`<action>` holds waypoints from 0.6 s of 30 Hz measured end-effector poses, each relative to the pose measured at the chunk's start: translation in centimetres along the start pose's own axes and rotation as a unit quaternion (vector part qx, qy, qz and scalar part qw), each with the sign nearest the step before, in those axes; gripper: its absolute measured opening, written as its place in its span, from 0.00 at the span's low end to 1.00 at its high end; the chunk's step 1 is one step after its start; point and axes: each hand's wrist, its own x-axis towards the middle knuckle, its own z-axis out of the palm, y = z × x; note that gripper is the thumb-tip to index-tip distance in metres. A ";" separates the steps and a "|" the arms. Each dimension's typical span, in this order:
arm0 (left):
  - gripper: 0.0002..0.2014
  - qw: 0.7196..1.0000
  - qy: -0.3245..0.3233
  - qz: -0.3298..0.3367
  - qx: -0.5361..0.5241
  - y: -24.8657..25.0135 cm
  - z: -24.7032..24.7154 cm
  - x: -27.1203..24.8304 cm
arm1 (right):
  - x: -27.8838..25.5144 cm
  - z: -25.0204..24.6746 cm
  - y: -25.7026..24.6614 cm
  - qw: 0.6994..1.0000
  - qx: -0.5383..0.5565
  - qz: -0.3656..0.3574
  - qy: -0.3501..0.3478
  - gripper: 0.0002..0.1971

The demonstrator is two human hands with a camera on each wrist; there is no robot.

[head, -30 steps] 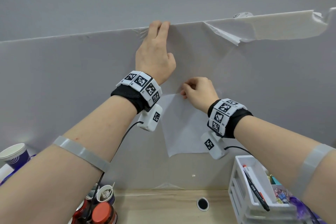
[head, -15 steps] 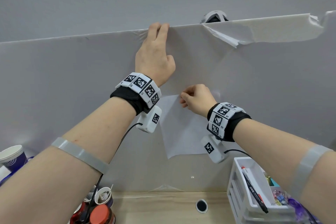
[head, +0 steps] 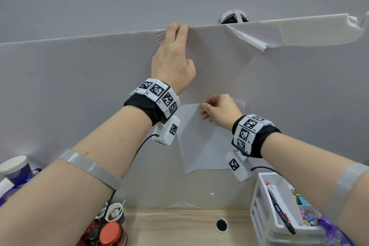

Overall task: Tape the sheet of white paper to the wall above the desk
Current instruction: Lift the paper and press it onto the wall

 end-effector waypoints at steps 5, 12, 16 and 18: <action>0.37 1.000 -0.007 0.000 0.003 -0.1 -0.1 0.1 | 0.8 -0.1 -1.5 0.999 0.027 -0.009 0.023 0.10; 0.37 1.000 -0.019 -0.009 0.003 0.0 -0.2 0.2 | 0.8 -2.4 -0.9 0.994 0.062 -0.001 0.094 0.12; 0.38 0.999 -0.032 -0.006 0.009 0.0 -0.4 0.1 | -0.3 -4.0 0.3 0.992 0.057 0.030 0.112 0.11; 0.39 0.999 -0.038 -0.005 0.011 -0.1 -0.6 0.1 | -1.1 -4.7 0.8 0.992 0.058 0.045 0.107 0.11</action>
